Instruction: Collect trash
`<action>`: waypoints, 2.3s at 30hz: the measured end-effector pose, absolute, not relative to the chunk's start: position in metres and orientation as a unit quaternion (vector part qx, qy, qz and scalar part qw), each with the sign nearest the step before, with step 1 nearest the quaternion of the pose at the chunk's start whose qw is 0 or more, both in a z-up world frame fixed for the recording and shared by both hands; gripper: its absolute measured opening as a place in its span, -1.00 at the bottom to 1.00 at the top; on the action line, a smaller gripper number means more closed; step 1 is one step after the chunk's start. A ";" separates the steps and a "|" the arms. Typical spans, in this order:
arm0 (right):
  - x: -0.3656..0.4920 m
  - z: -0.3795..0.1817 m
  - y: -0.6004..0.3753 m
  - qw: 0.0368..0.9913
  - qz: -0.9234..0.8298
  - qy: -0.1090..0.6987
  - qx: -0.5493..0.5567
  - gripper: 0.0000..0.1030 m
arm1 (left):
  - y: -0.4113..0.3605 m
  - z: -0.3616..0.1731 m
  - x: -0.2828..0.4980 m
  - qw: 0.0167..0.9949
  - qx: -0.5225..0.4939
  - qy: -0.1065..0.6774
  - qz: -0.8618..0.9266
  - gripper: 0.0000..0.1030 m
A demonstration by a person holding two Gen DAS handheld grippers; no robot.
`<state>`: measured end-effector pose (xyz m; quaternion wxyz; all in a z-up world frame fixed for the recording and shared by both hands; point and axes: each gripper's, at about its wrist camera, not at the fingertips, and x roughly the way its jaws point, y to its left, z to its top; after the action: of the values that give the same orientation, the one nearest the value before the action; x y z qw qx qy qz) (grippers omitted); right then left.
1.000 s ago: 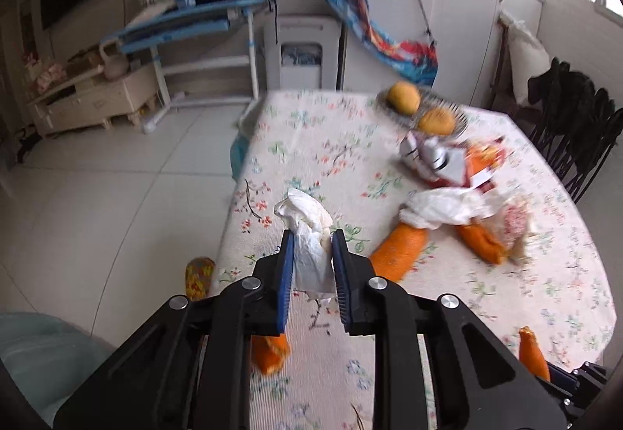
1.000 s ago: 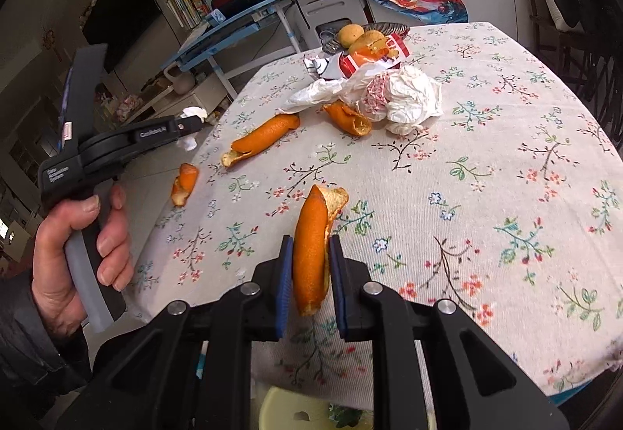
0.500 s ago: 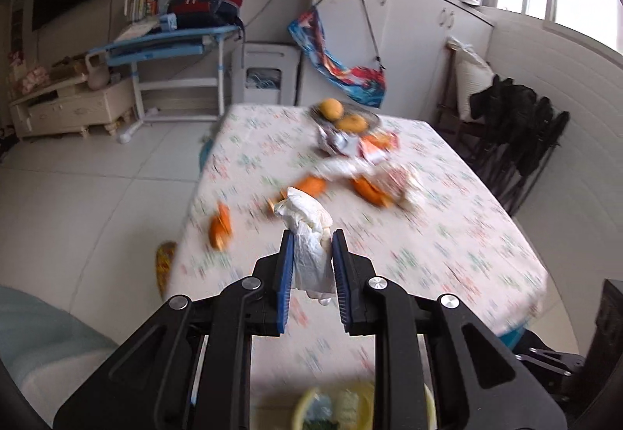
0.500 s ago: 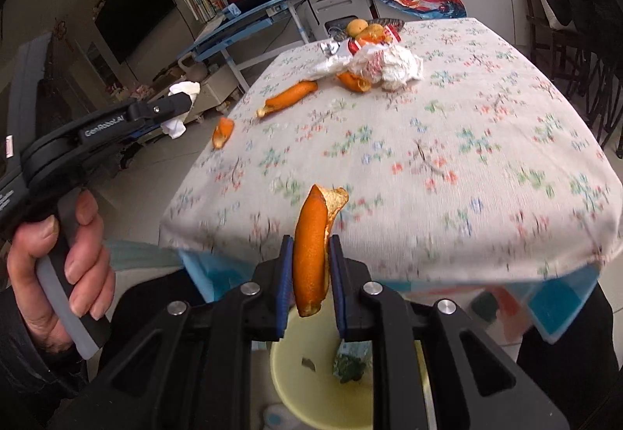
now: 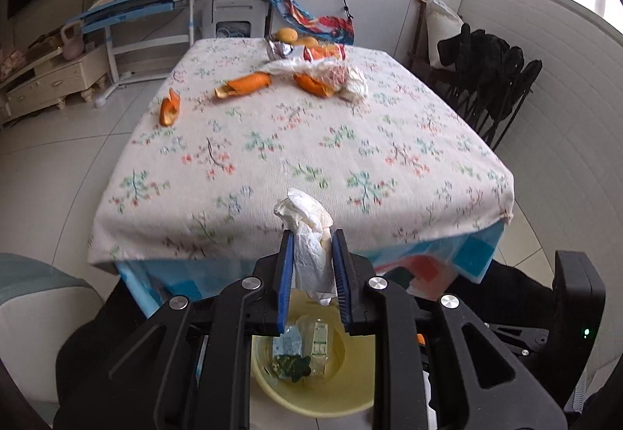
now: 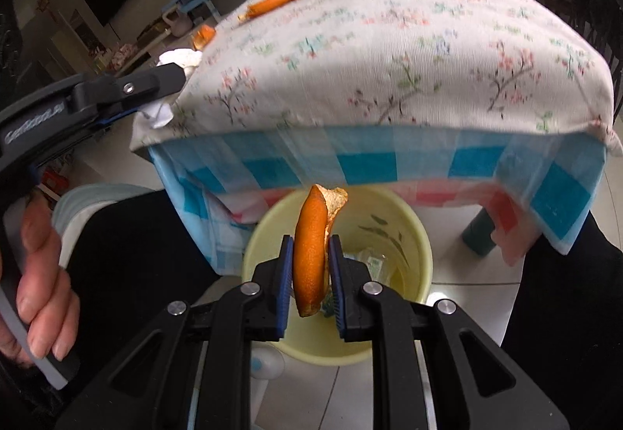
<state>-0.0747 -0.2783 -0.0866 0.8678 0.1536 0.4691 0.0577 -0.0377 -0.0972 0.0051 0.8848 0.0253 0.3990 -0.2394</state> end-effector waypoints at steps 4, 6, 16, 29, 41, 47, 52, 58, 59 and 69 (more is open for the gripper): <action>-0.075 -0.096 -0.277 0.859 0.049 0.486 0.152 -0.57 | -0.100 -0.018 -0.045 0.876 0.039 0.421 -0.230 -0.63; -0.075 -0.099 -0.279 0.859 0.039 0.489 0.150 -0.28 | -0.102 -0.031 -0.047 0.869 0.046 0.438 -0.226 -0.62; -0.080 -0.100 -0.288 0.861 0.009 0.484 0.153 -0.06 | -0.091 -0.049 -0.048 0.861 0.060 0.465 -0.199 -0.36; -0.084 -0.089 -0.288 0.882 -0.006 0.449 0.142 0.16 | -0.079 -0.029 -0.053 0.891 0.059 0.417 -0.172 -0.11; -0.090 -0.076 -0.290 0.903 -0.027 0.407 0.135 0.25 | -0.072 -0.023 -0.060 0.913 0.064 0.375 -0.148 0.11; -0.093 -0.067 -0.291 0.915 -0.043 0.381 0.125 0.32 | -0.069 -0.018 -0.062 0.923 0.065 0.354 -0.136 0.20; -0.093 -0.065 -0.293 0.919 -0.045 0.373 0.120 0.34 | -0.067 -0.017 -0.062 0.926 0.065 0.348 -0.129 0.25; -0.093 -0.064 -0.293 0.921 -0.046 0.369 0.117 0.35 | -0.065 -0.017 -0.062 0.929 0.063 0.343 -0.123 0.29; -0.094 -0.064 -0.293 0.921 -0.047 0.368 0.117 0.35 | -0.066 -0.017 -0.062 0.930 0.063 0.342 -0.122 0.30; -0.095 -0.062 -0.290 0.925 -0.048 0.362 0.109 0.36 | -0.065 -0.016 -0.064 0.933 0.061 0.334 -0.116 0.32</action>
<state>-0.0950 -0.2901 -0.0617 0.9246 0.1085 0.3620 -0.0482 -0.0639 -0.0647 -0.0165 0.9333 0.0613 0.3344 -0.1158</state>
